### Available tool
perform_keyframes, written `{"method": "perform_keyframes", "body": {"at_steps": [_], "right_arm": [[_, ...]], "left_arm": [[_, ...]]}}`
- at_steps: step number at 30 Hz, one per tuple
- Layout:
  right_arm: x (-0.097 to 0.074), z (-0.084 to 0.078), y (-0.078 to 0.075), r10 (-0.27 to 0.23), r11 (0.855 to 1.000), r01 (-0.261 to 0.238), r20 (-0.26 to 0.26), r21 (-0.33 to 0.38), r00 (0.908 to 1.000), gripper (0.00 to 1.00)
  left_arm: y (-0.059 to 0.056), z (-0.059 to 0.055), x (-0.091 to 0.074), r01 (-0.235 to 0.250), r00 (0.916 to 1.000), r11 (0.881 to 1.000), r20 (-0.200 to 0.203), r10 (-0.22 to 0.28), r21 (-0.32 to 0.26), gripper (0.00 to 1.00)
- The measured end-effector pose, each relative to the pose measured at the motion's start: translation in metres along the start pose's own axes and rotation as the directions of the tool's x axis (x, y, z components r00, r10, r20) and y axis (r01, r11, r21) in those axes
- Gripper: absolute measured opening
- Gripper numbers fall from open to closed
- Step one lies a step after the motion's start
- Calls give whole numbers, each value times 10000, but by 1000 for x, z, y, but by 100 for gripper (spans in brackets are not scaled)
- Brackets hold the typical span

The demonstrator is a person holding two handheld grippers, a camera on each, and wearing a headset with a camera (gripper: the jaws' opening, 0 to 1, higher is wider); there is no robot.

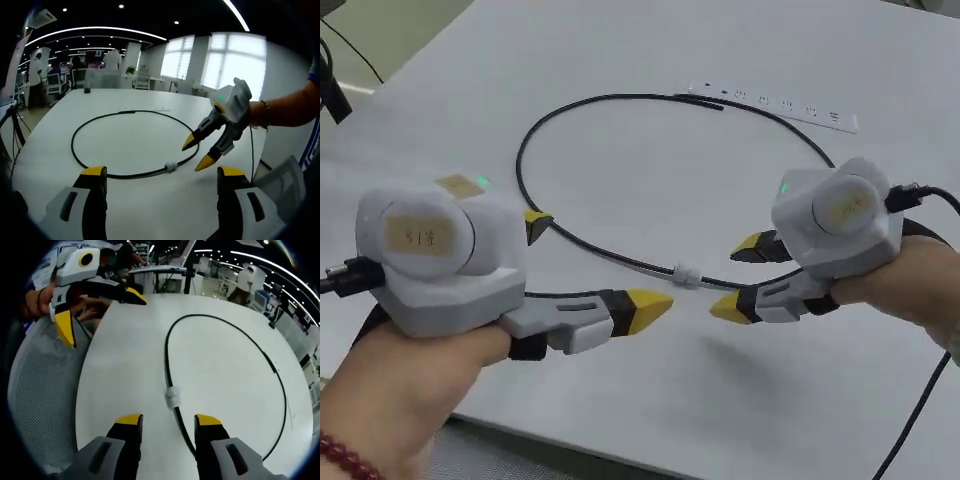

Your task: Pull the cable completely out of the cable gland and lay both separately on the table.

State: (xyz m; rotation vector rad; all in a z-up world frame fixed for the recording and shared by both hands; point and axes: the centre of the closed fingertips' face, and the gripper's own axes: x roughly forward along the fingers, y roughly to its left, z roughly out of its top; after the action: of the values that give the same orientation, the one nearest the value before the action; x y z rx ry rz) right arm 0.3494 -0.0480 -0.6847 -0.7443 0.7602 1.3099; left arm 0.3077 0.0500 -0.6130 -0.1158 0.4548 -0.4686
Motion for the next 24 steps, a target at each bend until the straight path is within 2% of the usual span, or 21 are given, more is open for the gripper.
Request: {"method": "perform_keyframes", "body": {"at_steps": [8,11,19,24], "right_arm": [[14,-3,2,515,9975,-542,-593,-443,9969,30],[17,-1,1,630,9966,-663,-662,-495,9958,26],[24,3,-8,671,9922,-762,-927,-987,9934,19],[29,4,-6,848,9869,-991,-1130,-1272,9900,17]], "left_arm": [[-1,2,-1,18,10000,10000,82,-18,-71,91],[-2,3,-1,25,9999,10000,144,-24,-70,91],[-1,1,1,6,9999,10000,134,-6,-52,91],[-1,0,2,5,9999,10000,110,-4,-46,91]]}}
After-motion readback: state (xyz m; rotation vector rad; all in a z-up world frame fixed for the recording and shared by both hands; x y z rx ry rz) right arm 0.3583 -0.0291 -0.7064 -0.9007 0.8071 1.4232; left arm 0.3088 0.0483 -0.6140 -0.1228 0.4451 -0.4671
